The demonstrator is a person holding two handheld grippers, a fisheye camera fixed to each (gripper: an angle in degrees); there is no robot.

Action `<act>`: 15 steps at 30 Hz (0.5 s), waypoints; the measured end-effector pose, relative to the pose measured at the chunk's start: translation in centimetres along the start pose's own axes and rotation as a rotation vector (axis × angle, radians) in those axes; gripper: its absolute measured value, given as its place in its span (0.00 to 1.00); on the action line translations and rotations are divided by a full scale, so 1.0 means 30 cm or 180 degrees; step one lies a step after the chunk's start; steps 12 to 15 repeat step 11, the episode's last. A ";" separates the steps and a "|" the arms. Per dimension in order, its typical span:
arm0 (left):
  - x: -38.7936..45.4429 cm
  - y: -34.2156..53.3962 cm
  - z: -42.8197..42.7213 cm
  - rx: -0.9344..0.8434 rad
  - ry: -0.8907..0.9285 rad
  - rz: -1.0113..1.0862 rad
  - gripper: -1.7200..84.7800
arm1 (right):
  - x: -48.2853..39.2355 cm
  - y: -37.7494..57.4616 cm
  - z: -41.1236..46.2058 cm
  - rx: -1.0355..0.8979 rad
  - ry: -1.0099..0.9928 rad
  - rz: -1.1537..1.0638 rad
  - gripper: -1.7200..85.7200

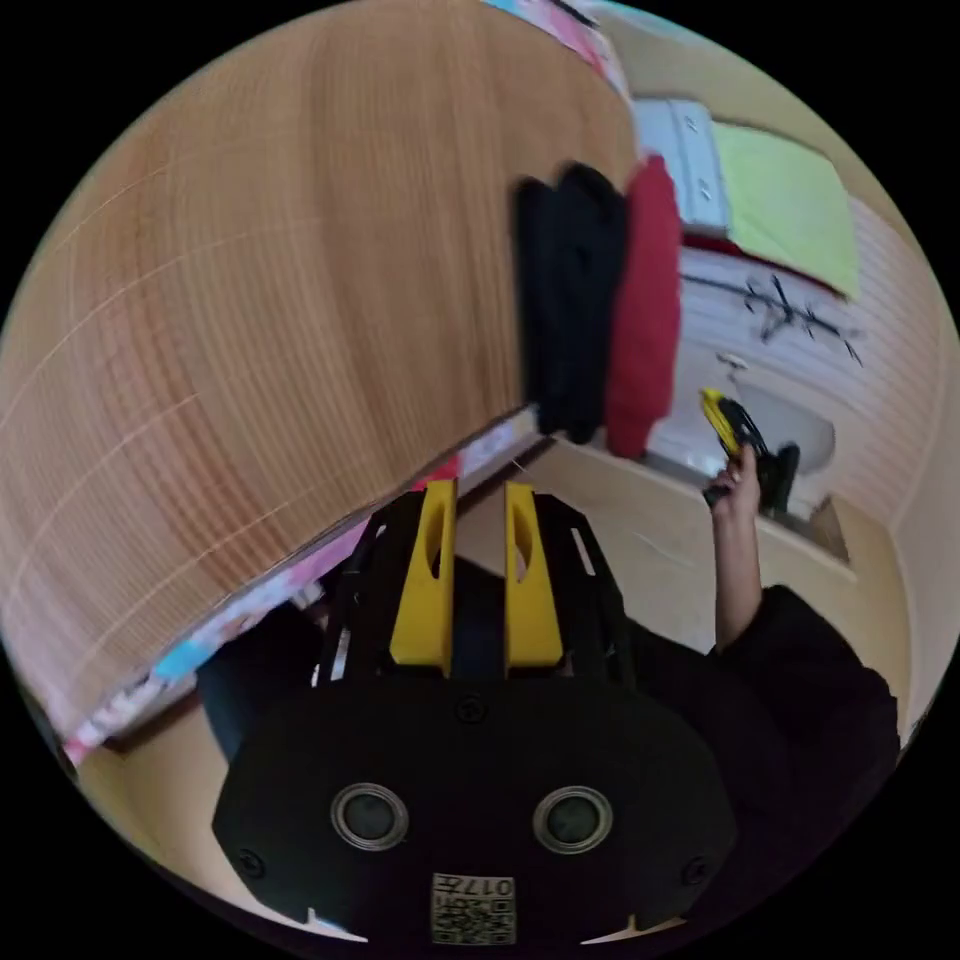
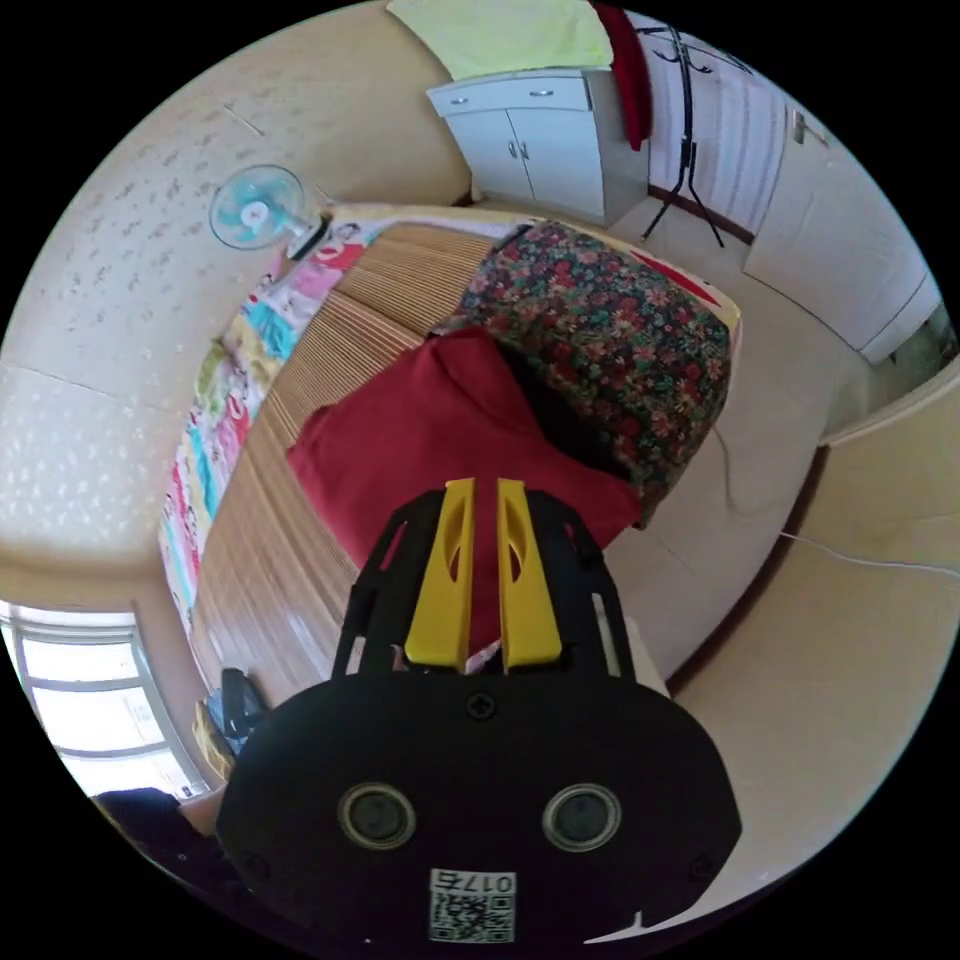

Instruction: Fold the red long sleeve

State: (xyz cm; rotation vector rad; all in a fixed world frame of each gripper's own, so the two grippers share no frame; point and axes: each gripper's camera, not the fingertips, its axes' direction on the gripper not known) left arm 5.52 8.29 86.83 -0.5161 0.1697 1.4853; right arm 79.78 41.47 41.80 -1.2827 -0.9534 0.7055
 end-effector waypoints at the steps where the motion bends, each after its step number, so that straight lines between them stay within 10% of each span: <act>1: -0.132 0.094 -0.099 0.0152 -0.0070 -0.0307 0.09 | -0.017 0.025 -0.006 0.0065 -0.0112 -0.0021 0.05; 8: -0.670 0.883 -0.592 0.1441 -0.0080 -0.2398 0.03 | -0.144 -0.001 0.428 -0.1618 0.0267 -0.0035 0.02; 15: -0.736 1.147 -0.605 0.2118 0.0371 -0.2792 0.07 | -0.201 -0.117 0.456 -0.2316 0.0445 0.0087 0.02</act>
